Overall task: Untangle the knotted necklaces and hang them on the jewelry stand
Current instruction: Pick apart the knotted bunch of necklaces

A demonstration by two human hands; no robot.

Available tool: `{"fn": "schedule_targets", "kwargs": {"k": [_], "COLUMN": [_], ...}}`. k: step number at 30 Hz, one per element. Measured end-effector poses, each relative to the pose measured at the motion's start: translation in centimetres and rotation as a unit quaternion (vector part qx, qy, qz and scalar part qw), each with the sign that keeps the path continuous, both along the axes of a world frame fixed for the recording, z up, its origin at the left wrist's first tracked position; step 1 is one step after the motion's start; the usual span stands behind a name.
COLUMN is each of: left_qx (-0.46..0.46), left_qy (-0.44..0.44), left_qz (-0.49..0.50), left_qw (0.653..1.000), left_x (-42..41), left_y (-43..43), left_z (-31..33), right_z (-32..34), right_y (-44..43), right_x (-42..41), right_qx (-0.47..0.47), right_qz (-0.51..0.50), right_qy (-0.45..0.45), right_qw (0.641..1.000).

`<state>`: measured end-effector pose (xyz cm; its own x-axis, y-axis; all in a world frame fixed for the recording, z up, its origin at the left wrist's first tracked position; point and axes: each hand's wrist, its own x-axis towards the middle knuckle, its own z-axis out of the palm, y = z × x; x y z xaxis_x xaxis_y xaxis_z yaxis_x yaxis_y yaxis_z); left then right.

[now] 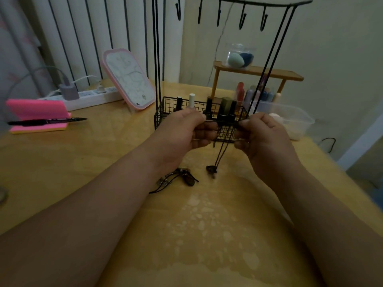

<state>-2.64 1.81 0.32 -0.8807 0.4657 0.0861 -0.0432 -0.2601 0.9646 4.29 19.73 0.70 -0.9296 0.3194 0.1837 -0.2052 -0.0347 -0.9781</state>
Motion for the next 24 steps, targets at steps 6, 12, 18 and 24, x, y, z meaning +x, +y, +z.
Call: {"fn": "schedule_targets", "kwargs": {"k": [6,12,18,24], "left_qx": [0.151,0.180,0.266,0.265], "left_qy": [-0.111,-0.104,-0.155,-0.157], "left_qz": [-0.086,-0.061,-0.046,-0.016], "left_qw": [0.979,0.976,0.950,0.951], "left_x": [0.3,-0.6,-1.5,-2.1], "left_y": [0.2,-0.5,-1.3,-2.0], "left_z": [-0.1,-0.1,0.2,0.2], "right_z": [-0.2,0.2,0.8,0.6], "right_y": [-0.1,1.5,3.3,3.5], "right_x": [-0.5,-0.5,0.1,0.2], "right_qx": [-0.169,-0.298,-0.311,0.077], "right_qz": [-0.003,-0.016,0.075,0.009], "right_qy": [0.016,0.011,0.001,-0.093], "right_qw": [0.985,0.954,0.947,0.993]}}
